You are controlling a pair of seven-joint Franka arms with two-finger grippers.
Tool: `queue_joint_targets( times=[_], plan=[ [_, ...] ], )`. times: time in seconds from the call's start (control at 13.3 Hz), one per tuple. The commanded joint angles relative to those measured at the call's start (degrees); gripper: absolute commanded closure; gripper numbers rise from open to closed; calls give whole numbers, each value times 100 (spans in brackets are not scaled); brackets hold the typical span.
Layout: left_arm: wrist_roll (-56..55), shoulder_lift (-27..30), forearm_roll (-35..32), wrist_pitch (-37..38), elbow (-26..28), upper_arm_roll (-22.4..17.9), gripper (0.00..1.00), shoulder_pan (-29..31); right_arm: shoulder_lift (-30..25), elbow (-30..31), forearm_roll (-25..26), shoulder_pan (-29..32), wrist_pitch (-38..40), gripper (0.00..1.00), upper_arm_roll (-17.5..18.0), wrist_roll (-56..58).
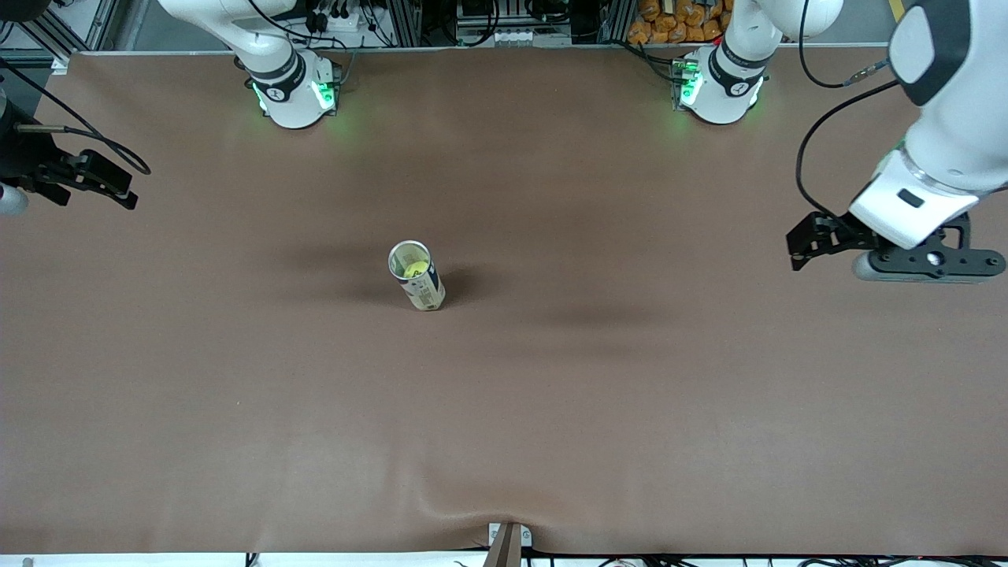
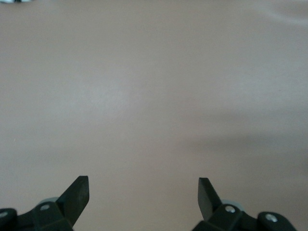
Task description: Insert tennis ball vertically with right arm
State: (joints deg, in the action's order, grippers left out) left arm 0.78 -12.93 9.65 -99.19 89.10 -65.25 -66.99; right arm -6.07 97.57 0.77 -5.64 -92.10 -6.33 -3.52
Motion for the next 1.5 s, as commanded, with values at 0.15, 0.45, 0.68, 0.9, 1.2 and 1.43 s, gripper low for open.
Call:
queue_joint_targets(
  times=[0.15, 0.45, 0.68, 0.9, 1.2, 1.43],
  plan=[
    [-43, -25, 72, 619, -559, 1862, 0, 2054, 54, -141, -42, 11, 104, 0, 0, 71],
    [-140, 44, -470, 1374, -1026, 3621, 0, 3620, 62, -141, -42, 11, 104, 0, 0, 71],
    [-482, 360, -736, 1762, -1035, 4571, 0, 4455, 54, -141, -33, 11, 104, 0, 0, 62],
    [-483, 826, -763, 2129, -947, 5303, 0, 5134, 54, -141, -33, 11, 104, 0, 0, 71],
    [-456, 994, -807, 2150, -807, 5312, 0, 5144, 62, -141, -42, 2, 104, 0, 0, 71],
    [-456, 1109, -992, 2123, -692, 5330, 0, 5117, 54, -141, -42, 2, 113, 0, 0, 62]
  ],
)
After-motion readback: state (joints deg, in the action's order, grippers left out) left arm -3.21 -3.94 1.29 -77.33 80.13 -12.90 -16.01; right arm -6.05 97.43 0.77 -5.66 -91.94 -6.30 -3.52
